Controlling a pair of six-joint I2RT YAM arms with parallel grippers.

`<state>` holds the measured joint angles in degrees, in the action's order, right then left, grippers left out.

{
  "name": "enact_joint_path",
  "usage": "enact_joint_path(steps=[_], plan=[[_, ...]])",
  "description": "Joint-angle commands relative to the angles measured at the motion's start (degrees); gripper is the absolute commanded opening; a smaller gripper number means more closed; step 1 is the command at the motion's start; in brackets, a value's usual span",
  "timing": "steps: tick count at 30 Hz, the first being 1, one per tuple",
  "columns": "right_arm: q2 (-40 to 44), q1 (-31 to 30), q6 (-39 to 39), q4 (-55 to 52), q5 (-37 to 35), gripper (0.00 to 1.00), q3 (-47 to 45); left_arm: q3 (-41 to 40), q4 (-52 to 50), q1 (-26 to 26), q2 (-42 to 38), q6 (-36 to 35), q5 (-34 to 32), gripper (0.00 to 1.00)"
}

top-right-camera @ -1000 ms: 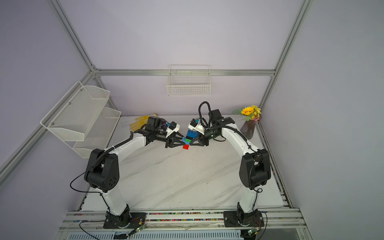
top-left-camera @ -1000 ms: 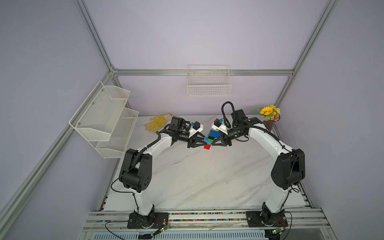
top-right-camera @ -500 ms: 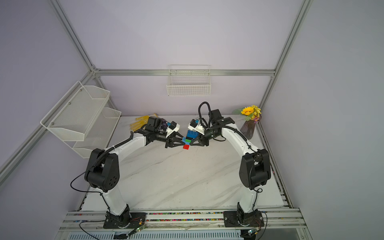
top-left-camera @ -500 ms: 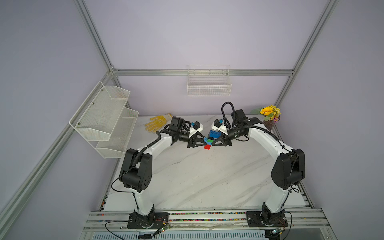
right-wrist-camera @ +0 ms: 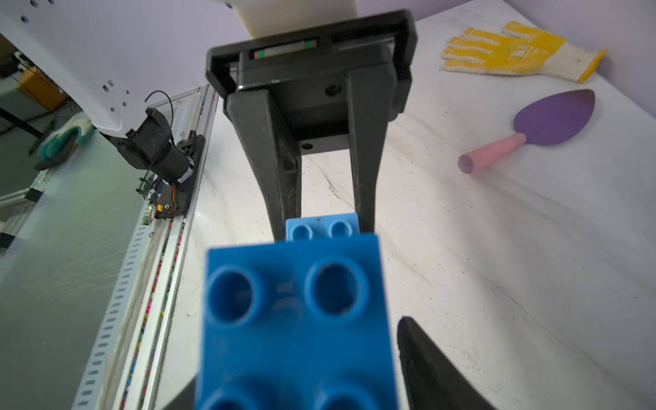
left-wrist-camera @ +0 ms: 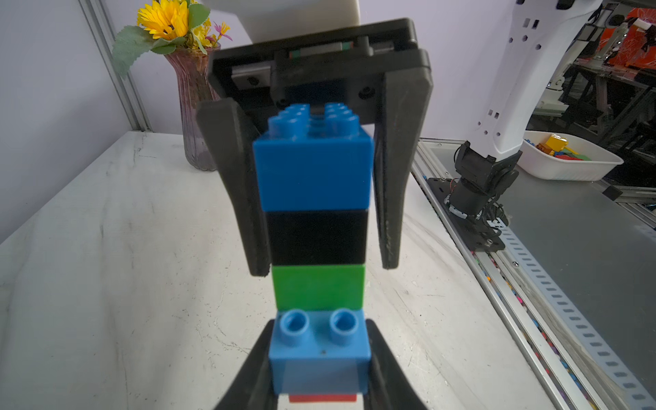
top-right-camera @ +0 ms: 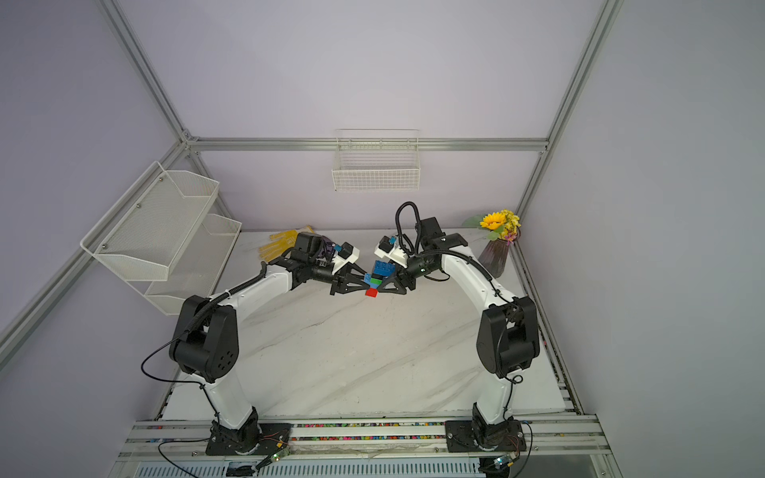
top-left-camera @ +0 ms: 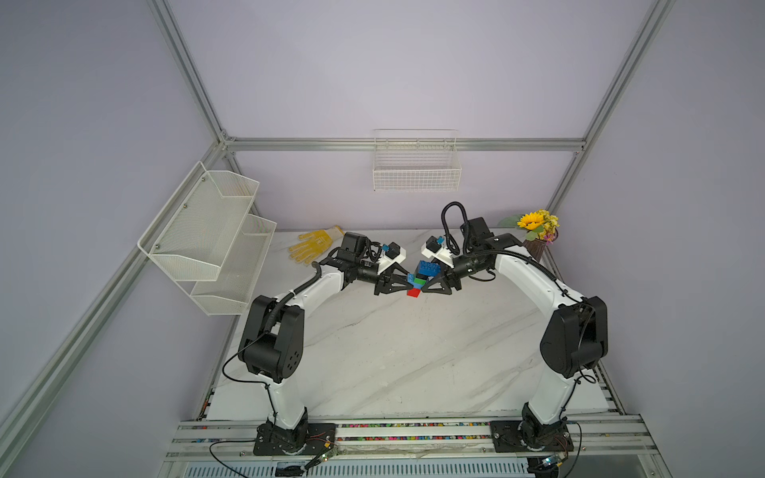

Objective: Assemble the letter f with lego
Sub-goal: Place the lego brick at the center of the board.

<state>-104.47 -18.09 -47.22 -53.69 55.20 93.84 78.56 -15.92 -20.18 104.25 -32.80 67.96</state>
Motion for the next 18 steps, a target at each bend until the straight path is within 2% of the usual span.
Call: enact_joint_path(steps=[1,18], plan=[[0.4,-0.24,-0.62,-0.18,1.51,0.72,0.14,2.26,2.01,-0.32,0.05,-3.14,1.38,0.26],[1.01,-0.28,-0.69,-0.4,0.48,0.88,-0.32,0.87,5.57,0.61,-0.84,-1.17,0.42,0.23]])
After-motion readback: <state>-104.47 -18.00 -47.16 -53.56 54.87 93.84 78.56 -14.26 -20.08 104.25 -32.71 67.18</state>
